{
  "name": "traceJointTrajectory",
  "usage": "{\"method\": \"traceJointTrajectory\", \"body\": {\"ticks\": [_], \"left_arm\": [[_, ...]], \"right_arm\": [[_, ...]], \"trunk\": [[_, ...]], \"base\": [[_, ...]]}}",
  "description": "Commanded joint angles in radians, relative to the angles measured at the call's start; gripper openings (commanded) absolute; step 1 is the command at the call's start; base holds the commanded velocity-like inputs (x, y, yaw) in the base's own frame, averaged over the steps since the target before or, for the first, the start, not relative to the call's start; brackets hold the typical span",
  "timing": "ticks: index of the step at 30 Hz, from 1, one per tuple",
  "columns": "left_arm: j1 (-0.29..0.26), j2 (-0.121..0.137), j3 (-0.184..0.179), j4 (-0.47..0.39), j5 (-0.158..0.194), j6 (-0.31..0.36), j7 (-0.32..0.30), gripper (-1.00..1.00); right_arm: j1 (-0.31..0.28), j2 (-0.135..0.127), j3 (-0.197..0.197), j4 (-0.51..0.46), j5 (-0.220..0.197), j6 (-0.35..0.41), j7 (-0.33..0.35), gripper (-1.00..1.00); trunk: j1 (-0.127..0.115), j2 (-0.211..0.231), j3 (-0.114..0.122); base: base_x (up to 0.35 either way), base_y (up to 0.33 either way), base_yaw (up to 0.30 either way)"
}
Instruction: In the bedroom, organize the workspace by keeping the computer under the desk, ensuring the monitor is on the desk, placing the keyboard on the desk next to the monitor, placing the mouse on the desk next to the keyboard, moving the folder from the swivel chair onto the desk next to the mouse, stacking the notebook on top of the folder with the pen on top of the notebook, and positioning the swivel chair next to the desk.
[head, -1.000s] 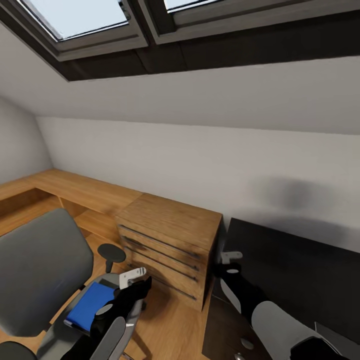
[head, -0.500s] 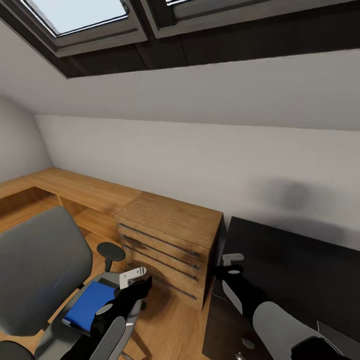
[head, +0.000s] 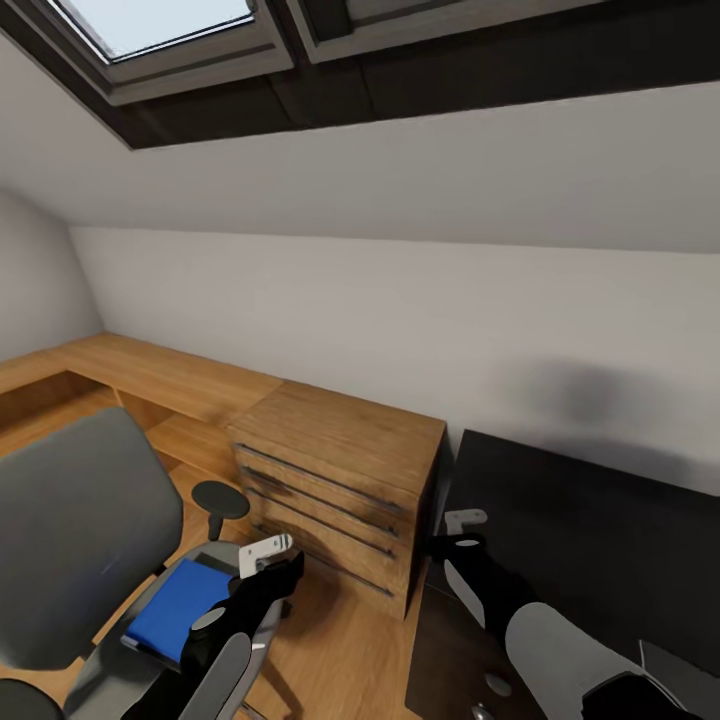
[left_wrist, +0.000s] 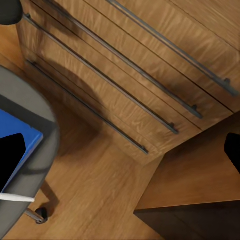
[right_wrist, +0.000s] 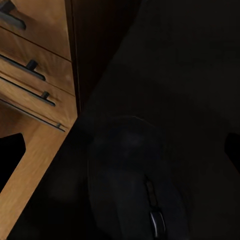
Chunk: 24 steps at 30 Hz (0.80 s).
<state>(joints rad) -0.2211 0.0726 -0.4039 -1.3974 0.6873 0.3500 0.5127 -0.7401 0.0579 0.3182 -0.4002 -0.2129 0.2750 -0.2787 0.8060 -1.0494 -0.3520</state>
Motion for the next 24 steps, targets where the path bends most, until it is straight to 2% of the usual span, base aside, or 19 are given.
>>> {"method": "traceJointTrajectory", "body": {"ticks": [1,9,24], "left_arm": [[-0.001,0.001,-0.003,-0.002,0.008,0.001,0.009,1.00],[-0.001,0.001,-0.003,-0.002,0.008,0.001,0.010,1.00],[-0.001,0.000,-0.004,-0.002,0.008,0.001,0.010,1.00]], "right_arm": [[-0.001,-0.001,0.009,-0.002,-0.010,0.007,-0.008,1.00],[-0.001,-0.001,0.009,-0.002,-0.011,0.039,-0.009,1.00],[-0.001,-0.002,0.009,-0.003,-0.010,0.043,-0.009,1.00]], "trunk": [[0.004,-0.008,-0.004],[0.035,-0.064,-0.030],[0.092,-0.169,-0.077]], "base": [[0.000,0.000,0.000],[0.000,0.000,0.000],[0.000,0.000,0.000]]}}
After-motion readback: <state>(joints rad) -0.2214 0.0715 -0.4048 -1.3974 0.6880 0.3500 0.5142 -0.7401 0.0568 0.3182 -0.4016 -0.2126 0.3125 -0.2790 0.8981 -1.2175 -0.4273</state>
